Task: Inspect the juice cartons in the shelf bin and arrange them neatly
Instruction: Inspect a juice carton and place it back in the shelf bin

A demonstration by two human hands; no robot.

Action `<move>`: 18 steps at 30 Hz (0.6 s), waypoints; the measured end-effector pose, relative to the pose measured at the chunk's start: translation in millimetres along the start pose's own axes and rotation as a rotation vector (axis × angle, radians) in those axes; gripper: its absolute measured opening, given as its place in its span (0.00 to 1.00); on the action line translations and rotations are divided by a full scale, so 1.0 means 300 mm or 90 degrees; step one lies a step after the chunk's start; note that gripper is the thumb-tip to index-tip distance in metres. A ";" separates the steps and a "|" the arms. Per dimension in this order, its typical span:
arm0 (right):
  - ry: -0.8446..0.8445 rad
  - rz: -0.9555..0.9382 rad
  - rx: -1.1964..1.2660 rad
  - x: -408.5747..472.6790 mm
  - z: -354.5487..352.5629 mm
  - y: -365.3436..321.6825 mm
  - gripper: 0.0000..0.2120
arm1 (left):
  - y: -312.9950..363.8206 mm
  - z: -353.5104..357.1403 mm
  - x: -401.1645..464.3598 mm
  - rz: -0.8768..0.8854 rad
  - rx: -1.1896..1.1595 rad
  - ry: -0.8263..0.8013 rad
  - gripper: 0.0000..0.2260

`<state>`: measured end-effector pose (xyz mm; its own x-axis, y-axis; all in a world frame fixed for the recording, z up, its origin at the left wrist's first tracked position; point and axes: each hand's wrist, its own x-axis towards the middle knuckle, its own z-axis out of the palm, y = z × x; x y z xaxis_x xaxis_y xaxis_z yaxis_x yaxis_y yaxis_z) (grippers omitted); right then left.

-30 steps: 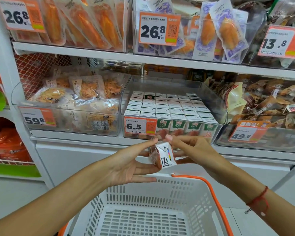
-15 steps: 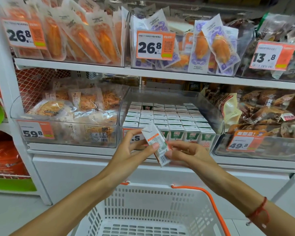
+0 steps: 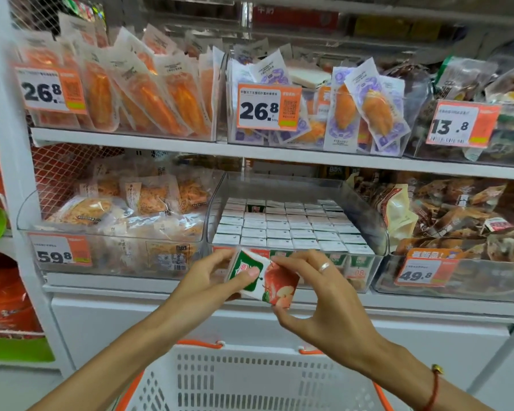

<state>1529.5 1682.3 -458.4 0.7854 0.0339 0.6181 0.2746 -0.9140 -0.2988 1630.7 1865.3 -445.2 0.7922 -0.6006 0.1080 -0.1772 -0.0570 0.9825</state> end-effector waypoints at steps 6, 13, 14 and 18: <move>0.013 -0.111 -0.172 0.140 -0.010 0.126 0.28 | 0.083 -0.034 0.116 0.080 0.087 0.060 0.13; -0.119 0.108 -0.212 0.288 0.015 0.445 0.25 | 0.089 0.003 0.463 0.252 0.303 0.185 0.15; -0.152 0.141 -0.201 0.295 0.022 0.471 0.24 | 0.075 0.012 0.505 0.263 0.336 0.204 0.16; -0.184 0.188 -0.157 0.305 0.046 0.514 0.23 | 0.006 0.001 0.630 0.263 0.514 0.241 0.17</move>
<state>1651.4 1550.0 -458.1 0.9416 -0.1619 0.2953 -0.0949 -0.9689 -0.2284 1779.9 1751.6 -422.9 0.6876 -0.4084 0.6004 -0.7170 -0.5126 0.4724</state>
